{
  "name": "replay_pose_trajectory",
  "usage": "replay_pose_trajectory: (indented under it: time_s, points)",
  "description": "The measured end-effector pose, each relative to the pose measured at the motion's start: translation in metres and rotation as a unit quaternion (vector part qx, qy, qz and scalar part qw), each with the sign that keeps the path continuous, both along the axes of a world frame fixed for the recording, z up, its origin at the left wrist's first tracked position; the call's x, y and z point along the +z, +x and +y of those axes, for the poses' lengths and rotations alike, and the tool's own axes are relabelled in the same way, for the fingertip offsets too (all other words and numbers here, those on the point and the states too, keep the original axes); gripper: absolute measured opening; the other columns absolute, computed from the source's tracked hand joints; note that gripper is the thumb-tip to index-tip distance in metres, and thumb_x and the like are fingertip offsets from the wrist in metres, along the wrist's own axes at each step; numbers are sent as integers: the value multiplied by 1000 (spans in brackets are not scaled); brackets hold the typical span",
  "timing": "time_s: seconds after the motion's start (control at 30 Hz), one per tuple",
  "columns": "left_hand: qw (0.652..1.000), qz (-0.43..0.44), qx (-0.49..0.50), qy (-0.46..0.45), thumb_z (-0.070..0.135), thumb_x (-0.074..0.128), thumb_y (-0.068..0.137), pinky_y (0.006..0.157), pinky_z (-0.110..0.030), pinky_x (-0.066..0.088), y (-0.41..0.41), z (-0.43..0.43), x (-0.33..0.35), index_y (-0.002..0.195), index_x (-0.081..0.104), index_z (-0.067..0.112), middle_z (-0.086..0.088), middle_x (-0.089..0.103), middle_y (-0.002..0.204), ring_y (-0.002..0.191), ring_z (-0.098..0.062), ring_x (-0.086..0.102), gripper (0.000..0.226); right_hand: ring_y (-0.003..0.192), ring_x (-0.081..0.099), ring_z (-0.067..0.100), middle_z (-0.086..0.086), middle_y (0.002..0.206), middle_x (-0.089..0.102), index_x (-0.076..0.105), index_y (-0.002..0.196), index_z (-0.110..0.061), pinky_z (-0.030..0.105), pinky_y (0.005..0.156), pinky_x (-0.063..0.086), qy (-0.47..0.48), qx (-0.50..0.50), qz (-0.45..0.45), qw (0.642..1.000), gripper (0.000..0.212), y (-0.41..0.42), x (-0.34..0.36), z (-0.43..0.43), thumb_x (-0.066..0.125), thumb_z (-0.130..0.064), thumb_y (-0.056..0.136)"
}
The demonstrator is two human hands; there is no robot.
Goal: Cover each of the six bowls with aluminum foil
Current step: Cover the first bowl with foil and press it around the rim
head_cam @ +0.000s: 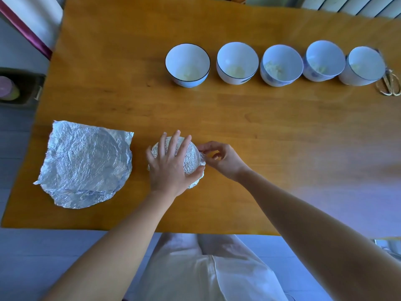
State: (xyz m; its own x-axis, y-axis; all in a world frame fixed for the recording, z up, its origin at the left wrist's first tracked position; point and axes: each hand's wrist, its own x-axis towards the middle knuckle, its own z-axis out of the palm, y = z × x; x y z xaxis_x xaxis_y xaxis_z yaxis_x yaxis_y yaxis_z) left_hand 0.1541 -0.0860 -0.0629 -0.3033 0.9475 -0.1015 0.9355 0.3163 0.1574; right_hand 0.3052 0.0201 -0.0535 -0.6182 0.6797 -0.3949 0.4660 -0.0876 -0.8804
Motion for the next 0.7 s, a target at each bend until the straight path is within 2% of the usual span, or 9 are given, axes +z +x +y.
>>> replay_pose_trajectory:
  time_s: [0.1, 0.3, 0.5, 0.7]
  points:
    - [1000, 1, 2, 2, 81, 32, 82, 105, -61, 27, 1, 0, 1, 152, 33, 33, 1, 30, 161, 148, -31, 25, 85, 95, 64, 8, -5, 105, 72, 72, 108, -14, 15, 75, 45, 11, -2, -5, 1000, 28, 0, -6, -1, 68, -2, 83]
    - [1000, 8, 3, -1, 81, 33, 83, 105, -60, 27, 1, 0, 0, 153, 32, 33, 2, 28, 162, 148, -30, 24, 85, 67, 61, -3, -5, 78, 71, 75, 89, -9, 12, 69, 46, 14, -62, -4, 998, 7, -4, -12, 0, 74, -6, 82]
    - [1000, 9, 8, 2, 81, 32, 82, 103, -59, 28, 2, 0, 1, 152, 34, 32, 0, 30, 161, 147, -31, 26, 85, 66, 62, -7, -7, 75, 69, 71, 87, -12, 10, 69, 46, -19, -57, -8, 998, 10, -9, -11, 5, 72, -2, 84]
    - [1000, 12, 9, -6, 81, 31, 83, 103, -59, 28, 2, 0, 0, 154, 31, 32, 1, 27, 162, 148, -31, 24, 86, 68, 63, 3, 0, 79, 71, 69, 81, -14, 15, 66, 47, -10, -90, -11, 996, 15, -15, -15, 0, 68, 1, 81]
